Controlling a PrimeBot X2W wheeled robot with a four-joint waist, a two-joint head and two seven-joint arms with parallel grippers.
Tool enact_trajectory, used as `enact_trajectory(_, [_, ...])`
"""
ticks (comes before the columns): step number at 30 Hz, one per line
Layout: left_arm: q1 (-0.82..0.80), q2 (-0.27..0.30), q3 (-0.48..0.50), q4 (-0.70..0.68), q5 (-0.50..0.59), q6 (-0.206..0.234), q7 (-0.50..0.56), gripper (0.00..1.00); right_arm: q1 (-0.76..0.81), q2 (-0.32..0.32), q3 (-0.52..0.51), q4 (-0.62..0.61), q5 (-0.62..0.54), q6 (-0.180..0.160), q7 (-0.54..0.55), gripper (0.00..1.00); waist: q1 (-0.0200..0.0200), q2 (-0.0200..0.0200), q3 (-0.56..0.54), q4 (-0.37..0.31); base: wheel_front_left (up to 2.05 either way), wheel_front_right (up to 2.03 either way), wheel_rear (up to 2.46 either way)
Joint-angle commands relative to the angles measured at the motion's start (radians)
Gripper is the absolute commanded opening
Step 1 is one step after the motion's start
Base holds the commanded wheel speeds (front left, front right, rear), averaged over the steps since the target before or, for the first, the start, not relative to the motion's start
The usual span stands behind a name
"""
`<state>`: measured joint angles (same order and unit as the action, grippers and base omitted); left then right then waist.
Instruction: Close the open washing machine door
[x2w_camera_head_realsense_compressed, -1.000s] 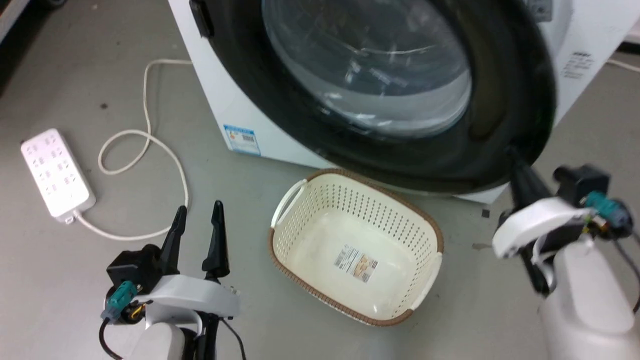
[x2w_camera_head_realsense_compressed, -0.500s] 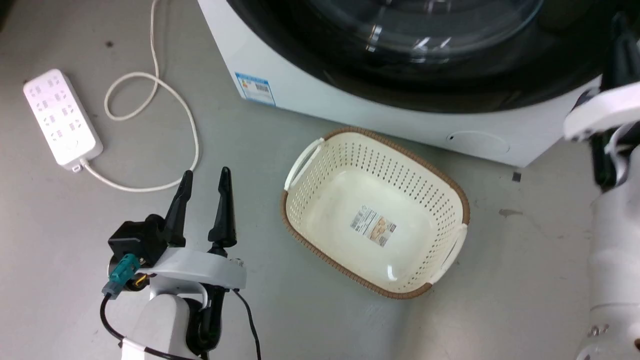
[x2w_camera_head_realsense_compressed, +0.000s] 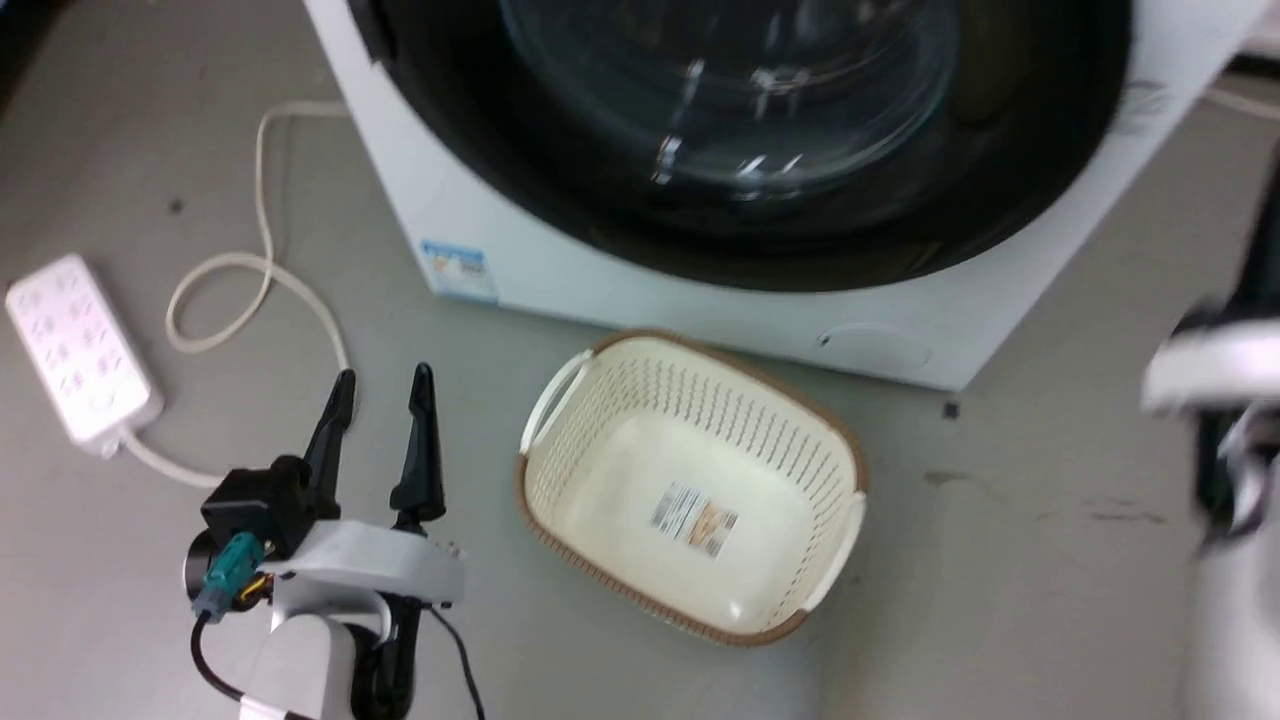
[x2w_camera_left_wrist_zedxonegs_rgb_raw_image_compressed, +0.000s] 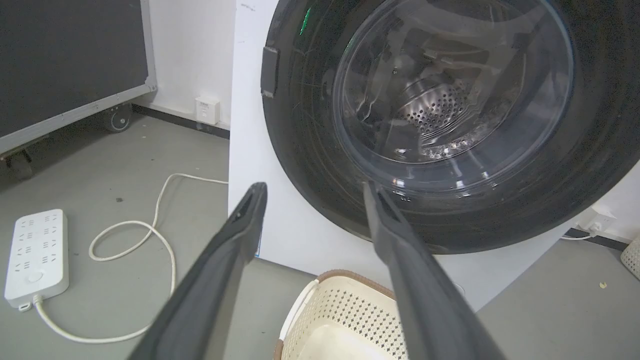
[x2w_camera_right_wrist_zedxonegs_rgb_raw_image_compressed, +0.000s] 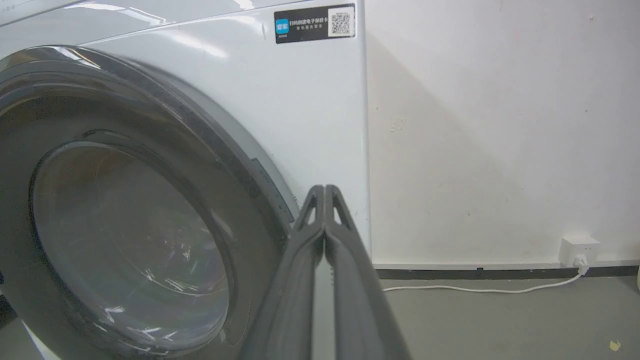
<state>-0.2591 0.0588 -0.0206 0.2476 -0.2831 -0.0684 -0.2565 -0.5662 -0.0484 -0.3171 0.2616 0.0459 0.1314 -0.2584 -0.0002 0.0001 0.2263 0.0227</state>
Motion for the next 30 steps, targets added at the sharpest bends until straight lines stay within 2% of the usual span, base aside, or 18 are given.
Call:
enact_trajectory(1, [0.013, 0.007, 0.003, 0.001, 0.010, -0.007, -0.005, 1.00, 0.048, -0.002, 0.019, -0.013, 0.002, -0.001, -0.003, 0.00, 0.0002, -0.0001, -0.056, -0.047, 0.00, 0.00, 0.00])
enact_trajectory(3, [0.024, 0.011, 0.006, 0.001, 0.023, -0.006, -0.005, 1.00, 0.137, -0.002, 0.064, -0.036, 0.000, -0.001, -0.003, 0.00, 0.0002, -0.0001, -0.084, -0.064, 0.00, 0.00, 0.00])
enact_trajectory(4, [0.041, 0.013, 0.006, 0.007, 0.037, -0.005, -0.005, 1.00, 0.258, -0.002, 0.119, -0.054, -0.004, -0.001, -0.003, 0.00, 0.0002, -0.0001, -0.125, -0.082, 0.00, 0.00, 0.00])
enact_trajectory(7, [0.057, 0.017, 0.000, 0.014, 0.062, 0.005, -0.005, 1.00, 0.359, -0.002, 0.158, -0.061, -0.003, -0.001, -0.003, 0.00, 0.0002, -0.0001, -0.157, -0.096, 0.00, 0.00, 0.00])
enact_trajectory(17, [0.071, 0.037, -0.055, 0.054, 0.127, 0.013, 0.000, 1.00, 0.502, -0.002, 0.205, -0.067, -0.006, -0.001, -0.003, 0.00, 0.0002, -0.0001, -0.205, -0.098, 0.00, 0.00, 0.00])
enact_trajectory(18, [0.070, 0.039, -0.059, 0.059, 0.129, 0.012, 0.004, 1.00, 0.508, -0.002, 0.207, -0.067, -0.003, -0.001, -0.003, 0.07, 0.0002, -0.0001, -0.208, -0.096, 0.00, 0.00, 0.00])
enact_trajectory(19, [0.068, 0.040, -0.062, 0.062, 0.128, 0.011, 0.007, 1.00, 0.514, -0.002, 0.209, -0.065, 0.001, -0.001, 0.001, 0.47, 0.0002, -0.0001, -0.210, -0.094, 0.00, 0.00, 0.00])
enact_trajectory(20, [0.067, 0.041, -0.064, 0.067, 0.127, 0.010, 0.012, 1.00, 0.518, -0.002, 0.209, -0.065, 0.004, -0.001, 0.004, 1.00, 0.0002, -0.0001, -0.214, -0.092, 0.00, 0.00, 0.00])
enact_trajectory(30, [0.068, 0.036, -0.064, 0.076, 0.077, 0.000, 0.042, 1.00, 0.531, -0.002, 0.199, -0.054, 0.046, -0.001, 0.011, 1.00, 0.0002, -0.0001, -0.231, -0.083, 0.00, 0.00, 0.00])
